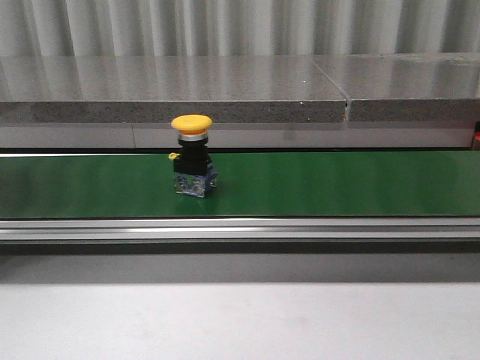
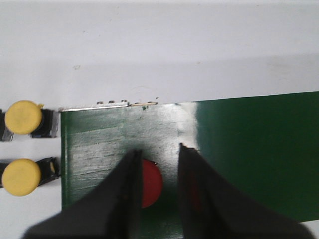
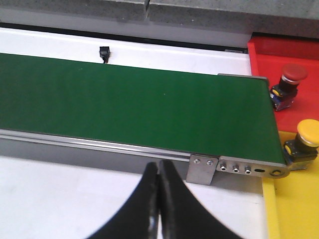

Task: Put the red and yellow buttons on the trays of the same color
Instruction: 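Place the red button on the belt behind the yellow one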

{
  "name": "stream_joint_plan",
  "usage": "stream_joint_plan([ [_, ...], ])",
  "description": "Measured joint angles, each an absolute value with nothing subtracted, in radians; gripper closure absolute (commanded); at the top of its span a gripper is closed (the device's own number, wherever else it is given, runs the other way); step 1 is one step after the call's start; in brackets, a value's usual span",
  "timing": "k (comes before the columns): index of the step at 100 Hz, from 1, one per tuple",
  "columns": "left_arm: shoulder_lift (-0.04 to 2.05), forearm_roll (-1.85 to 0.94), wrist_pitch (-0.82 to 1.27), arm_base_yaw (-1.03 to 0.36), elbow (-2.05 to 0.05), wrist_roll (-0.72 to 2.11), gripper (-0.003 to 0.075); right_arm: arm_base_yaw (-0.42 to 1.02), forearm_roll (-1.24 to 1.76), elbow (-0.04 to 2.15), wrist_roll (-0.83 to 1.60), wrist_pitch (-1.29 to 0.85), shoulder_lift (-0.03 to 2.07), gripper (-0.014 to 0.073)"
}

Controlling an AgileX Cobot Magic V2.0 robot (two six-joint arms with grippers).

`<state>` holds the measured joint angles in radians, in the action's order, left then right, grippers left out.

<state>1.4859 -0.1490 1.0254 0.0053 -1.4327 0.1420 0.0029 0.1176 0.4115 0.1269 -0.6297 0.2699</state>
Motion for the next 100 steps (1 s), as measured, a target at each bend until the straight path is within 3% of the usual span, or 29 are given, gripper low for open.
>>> stream_joint_plan([
  [47,1.196,-0.157,0.745,-0.213,-1.071,0.150,0.0741,0.003,0.118,0.412,0.127,-0.630,0.270,0.0662],
  [100,0.732,-0.159,0.635,-0.221,-0.667,0.152,0.0741,0.003,0.118,0.412,0.127,-0.630,0.270,0.0662],
])
